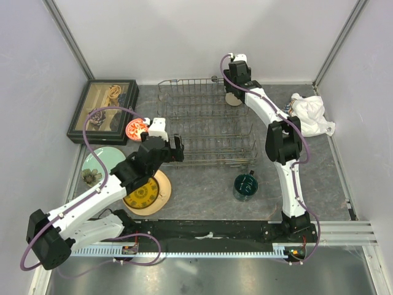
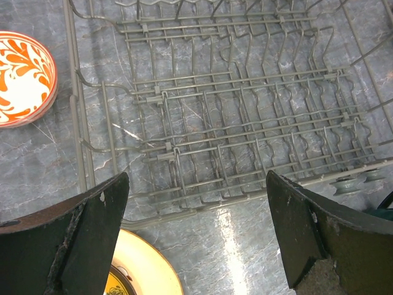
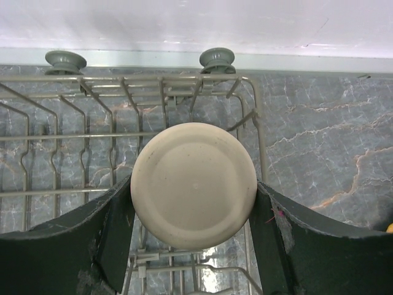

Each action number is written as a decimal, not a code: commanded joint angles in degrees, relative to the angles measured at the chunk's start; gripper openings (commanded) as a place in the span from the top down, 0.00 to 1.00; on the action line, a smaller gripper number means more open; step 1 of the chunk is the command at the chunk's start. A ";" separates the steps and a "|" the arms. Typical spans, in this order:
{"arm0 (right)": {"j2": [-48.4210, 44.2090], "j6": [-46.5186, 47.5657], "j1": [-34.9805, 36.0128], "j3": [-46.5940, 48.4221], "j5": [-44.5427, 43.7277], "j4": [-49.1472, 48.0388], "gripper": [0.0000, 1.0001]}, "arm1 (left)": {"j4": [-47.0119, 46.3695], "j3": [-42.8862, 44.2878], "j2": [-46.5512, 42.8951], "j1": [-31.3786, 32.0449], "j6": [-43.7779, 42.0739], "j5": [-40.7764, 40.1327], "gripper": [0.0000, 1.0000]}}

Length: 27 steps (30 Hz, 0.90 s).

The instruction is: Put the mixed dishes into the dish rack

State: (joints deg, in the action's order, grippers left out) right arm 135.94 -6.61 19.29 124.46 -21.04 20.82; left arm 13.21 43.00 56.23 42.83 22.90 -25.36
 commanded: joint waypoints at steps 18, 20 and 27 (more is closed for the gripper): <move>-1.81 0.20 -0.22 1.14 2.05 -3.77 1.00 | 0.23 0.50 0.81 -0.20 2.59 -0.39 0.01; -4.10 0.11 -0.22 -1.32 2.23 -4.29 1.00 | 0.23 0.33 0.73 -0.11 2.77 -0.30 0.01; -10.95 -2.00 -0.30 -7.39 3.20 -5.35 1.00 | 0.32 -0.46 0.64 -0.11 3.38 0.75 0.02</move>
State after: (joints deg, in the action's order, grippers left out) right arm 132.31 -7.05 19.27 118.91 -18.57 17.98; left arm 14.04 42.94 57.36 42.83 24.29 -25.12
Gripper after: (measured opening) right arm 0.737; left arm 0.989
